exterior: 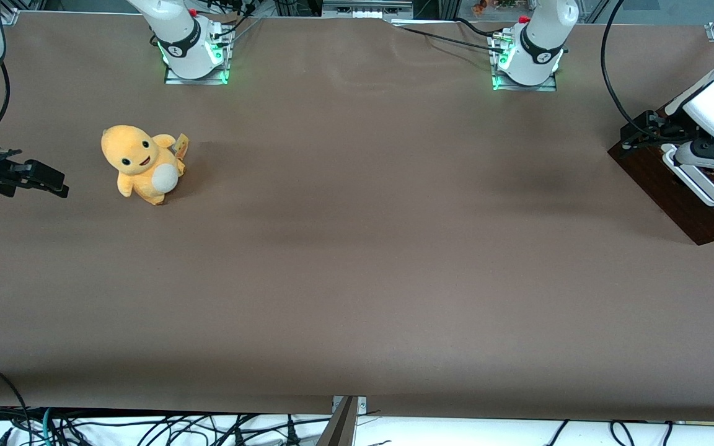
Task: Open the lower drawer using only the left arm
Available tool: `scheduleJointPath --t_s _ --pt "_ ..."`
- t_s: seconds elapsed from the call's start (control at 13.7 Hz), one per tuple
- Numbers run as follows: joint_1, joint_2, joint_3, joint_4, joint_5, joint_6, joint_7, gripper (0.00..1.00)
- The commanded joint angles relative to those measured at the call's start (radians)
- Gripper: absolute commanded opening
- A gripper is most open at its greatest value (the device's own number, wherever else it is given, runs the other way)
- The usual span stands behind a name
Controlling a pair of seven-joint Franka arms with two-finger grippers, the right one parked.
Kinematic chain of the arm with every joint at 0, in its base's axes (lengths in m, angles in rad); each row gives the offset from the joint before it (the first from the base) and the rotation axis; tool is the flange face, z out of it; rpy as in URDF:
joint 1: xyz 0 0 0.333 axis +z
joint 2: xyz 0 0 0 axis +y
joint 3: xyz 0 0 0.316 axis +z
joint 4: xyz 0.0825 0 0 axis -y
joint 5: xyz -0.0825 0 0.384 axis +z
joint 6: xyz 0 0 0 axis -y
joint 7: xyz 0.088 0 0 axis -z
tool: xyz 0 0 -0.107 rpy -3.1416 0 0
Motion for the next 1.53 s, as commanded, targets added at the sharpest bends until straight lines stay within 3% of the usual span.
scheduleJointPath --t_s 0.0,1.46 --pt "0.007 0.010 -0.003 0.028 -0.015 -0.024 0.023 1.00" --pt "0.033 0.098 -0.003 0.048 -0.027 -0.025 0.038 1.00"
